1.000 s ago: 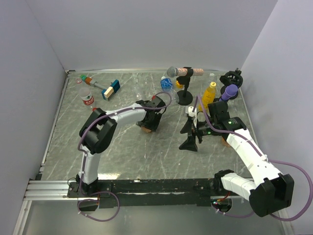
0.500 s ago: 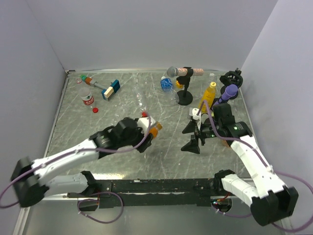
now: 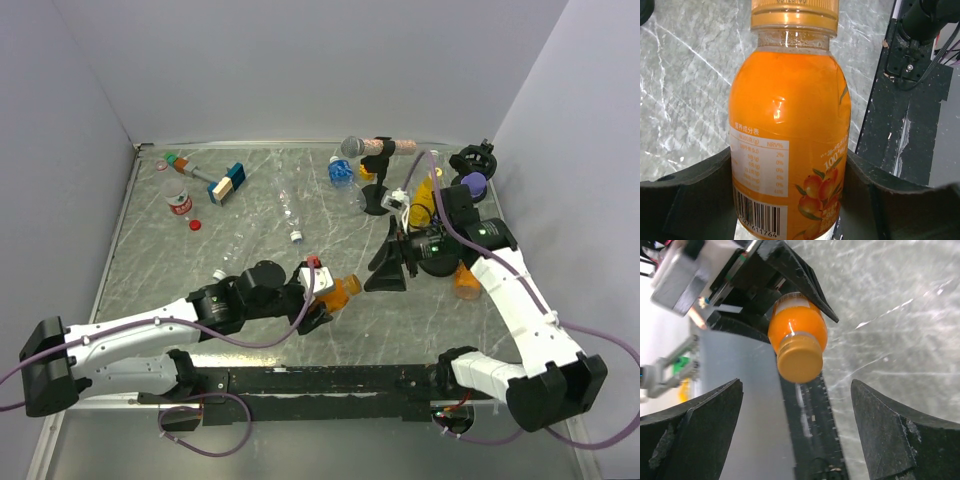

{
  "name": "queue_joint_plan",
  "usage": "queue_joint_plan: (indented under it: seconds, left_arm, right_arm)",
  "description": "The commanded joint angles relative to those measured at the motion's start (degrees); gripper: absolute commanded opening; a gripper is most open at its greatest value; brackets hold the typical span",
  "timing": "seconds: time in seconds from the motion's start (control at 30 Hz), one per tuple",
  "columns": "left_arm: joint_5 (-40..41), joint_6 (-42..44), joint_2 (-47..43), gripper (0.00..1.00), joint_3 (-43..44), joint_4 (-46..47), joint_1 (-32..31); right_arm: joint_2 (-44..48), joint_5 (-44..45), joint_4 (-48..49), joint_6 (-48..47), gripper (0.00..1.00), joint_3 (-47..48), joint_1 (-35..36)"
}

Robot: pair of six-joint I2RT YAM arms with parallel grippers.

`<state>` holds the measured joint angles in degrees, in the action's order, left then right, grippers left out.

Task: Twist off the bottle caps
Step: Unscrew the bottle cap from the plastic bottle.

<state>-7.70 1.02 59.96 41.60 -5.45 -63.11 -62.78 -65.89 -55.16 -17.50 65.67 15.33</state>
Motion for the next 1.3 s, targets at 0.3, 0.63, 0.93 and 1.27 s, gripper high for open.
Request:
queue_joint_plan:
  seconds: [0.3, 0.63, 0.93, 1.27]
  left_arm:
    - [-1.52, 0.65, 3.49, 0.22, 2.78, 8.7, -0.61]
    - [-2.4, 0.92, 3.93, 0.23, 2.43, 9.58, -0.61]
    - [-4.16, 0.04, 3.41, 0.24, 1.03, 10.55, -0.61]
    - [-29.35, -4.61, 1.48, 0.21, -2.58, 11.43, 8.69]
  right_arm:
    - [-3.57, 1.11, 0.22, 7.65, 0.83, -0.54, 4.71]
    - [-5.33, 0.67, 1.1, 8.35, 0.63, -0.01, 4.8]
    - [-6.3, 0.32, -0.03, 4.85, 0.28, 0.51, 4.79]
    - [-3.59, 8.04, -11.46, -30.43, 0.08, 3.15, 15.67]
